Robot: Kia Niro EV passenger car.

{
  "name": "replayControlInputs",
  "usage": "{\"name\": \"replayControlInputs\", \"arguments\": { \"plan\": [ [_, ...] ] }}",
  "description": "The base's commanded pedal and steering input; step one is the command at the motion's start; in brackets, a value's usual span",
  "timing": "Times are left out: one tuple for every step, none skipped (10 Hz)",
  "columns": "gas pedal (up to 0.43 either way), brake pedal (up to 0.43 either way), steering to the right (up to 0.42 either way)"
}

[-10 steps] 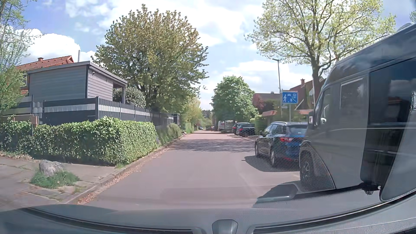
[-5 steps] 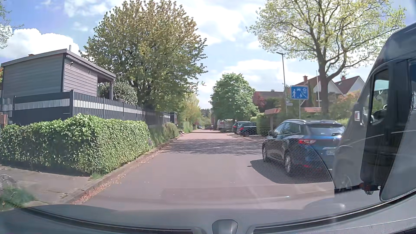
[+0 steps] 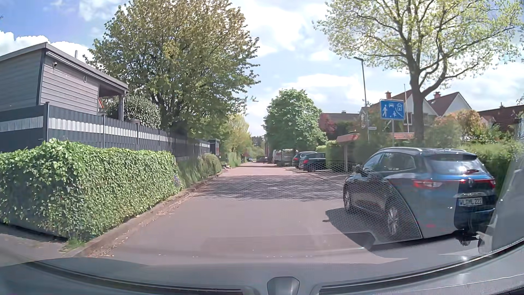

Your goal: Follow the waypoints while adhering to traffic rules and regulations

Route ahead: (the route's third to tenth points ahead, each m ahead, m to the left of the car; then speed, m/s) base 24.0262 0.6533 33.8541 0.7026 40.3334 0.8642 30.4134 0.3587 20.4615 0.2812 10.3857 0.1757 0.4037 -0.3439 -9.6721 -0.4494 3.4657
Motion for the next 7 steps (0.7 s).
{"name": "replayControlInputs", "arguments": {
  "plan": [
    [0.028,0.000,0.000],
    [0.047,0.000,-0.005],
    [0.047,0.000,-0.009],
    [0.047,0.000,-0.011],
    [0.047,0.000,-0.011],
    [0.047,0.000,-0.008],
    [0.047,0.000,-0.005]
  ]
}}
